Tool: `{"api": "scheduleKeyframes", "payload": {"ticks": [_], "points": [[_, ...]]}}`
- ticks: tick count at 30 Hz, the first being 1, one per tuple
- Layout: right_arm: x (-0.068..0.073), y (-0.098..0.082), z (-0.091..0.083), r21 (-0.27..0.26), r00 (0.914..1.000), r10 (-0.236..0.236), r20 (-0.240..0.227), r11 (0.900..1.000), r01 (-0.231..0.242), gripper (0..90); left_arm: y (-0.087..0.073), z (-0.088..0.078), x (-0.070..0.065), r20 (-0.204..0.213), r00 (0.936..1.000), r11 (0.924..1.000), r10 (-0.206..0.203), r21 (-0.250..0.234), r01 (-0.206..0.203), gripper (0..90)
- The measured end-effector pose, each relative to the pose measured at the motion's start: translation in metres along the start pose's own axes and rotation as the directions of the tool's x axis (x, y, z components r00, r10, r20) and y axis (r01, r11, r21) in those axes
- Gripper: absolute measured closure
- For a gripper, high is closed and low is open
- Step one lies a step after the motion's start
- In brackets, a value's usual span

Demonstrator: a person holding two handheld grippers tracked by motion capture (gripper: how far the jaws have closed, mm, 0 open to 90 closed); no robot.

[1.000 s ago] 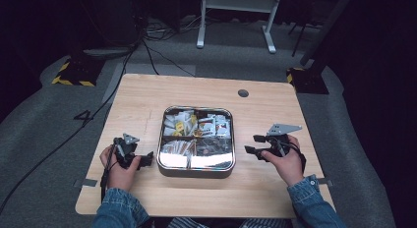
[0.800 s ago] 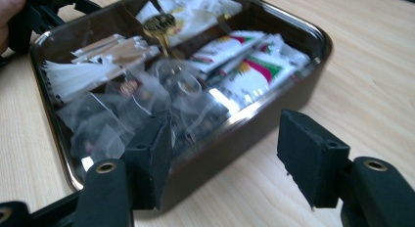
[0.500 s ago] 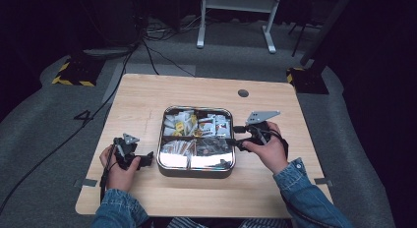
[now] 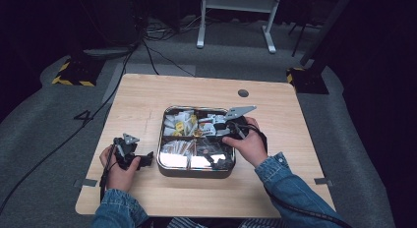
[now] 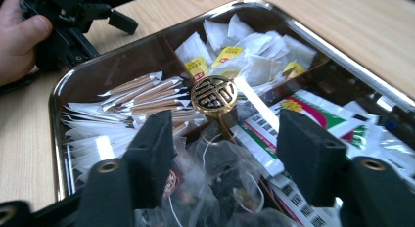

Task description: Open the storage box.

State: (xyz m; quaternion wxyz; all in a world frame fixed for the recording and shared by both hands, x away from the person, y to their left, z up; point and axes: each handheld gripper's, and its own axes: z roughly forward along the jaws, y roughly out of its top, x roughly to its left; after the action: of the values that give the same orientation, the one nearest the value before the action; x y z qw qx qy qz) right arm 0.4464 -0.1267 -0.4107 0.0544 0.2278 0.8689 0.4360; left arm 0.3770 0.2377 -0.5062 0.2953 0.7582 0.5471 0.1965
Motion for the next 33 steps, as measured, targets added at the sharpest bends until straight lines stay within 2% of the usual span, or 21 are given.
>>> {"api": "scheduleKeyframes", "payload": {"ticks": [3, 4, 11, 17, 20, 21, 24, 28, 33], "points": [[0.000, 0.001, 0.007, 0.017, 0.9999, -0.001, -0.011, 1.000, 0.001, 43.6, 0.000, 0.000, 0.000, 0.000, 1.0000, 1.0000, 0.000, 0.000, 0.000, 0.0], [0.000, 0.003, 0.014, 0.035, 0.9999, -0.004, -0.014, 0.999, 0.005, 44.1, 0.000, 0.000, 0.000, 0.001, 1.0000, 1.0000, 0.001, 0.000, -0.001, 0.0], [0.001, 0.008, 0.038, 0.064, 0.9996, -0.011, -0.027, 0.998, 0.012, 45.1, 0.000, 0.000, 0.000, 0.002, 1.0000, 1.0000, 0.002, 0.000, -0.002, 0.0], [0.000, 0.008, 0.053, 0.088, 0.9994, -0.014, -0.031, 0.996, 0.017, 51.7, 0.000, 0.000, 0.000, 0.003, 1.0000, 1.0000, 0.004, 0.000, -0.004, 0.0], [0.001, 0.007, 0.056, 0.076, 0.9995, -0.018, -0.028, 0.997, 0.020, 52.4, 0.000, 0.000, 0.000, 0.003, 1.0000, 1.0000, 0.005, 0.000, -0.005, 0.0], [0.001, 0.008, 0.056, 0.074, 0.9995, -0.021, -0.023, 0.997, 0.023, 53.6, 0.000, 0.000, 0.000, 0.003, 1.0000, 1.0000, 0.004, 0.000, -0.004, 0.0], [0.006, 0.007, 0.059, 0.075, 0.9971, -0.073, 0.023, 0.995, 0.071, 57.6, 0.000, 0.000, 0.000, 0.003, 1.0000, 1.0000, 0.005, 0.000, -0.005, 0.0], [0.011, 0.007, 0.060, 0.072, 0.9953, -0.079, 0.055, 0.995, 0.075, 57.8, 0.000, 0.000, 0.000, 0.003, 1.0000, 1.0000, 0.004, 0.000, -0.004, 0.0], [0.010, 0.007, 0.060, 0.072, 0.9958, -0.075, 0.053, 0.995, 0.071, 58.0, 0.000, 0.000, 0.000, 0.003, 1.0000, 1.0000, 0.004, 0.000, -0.004, 0.0]]}}
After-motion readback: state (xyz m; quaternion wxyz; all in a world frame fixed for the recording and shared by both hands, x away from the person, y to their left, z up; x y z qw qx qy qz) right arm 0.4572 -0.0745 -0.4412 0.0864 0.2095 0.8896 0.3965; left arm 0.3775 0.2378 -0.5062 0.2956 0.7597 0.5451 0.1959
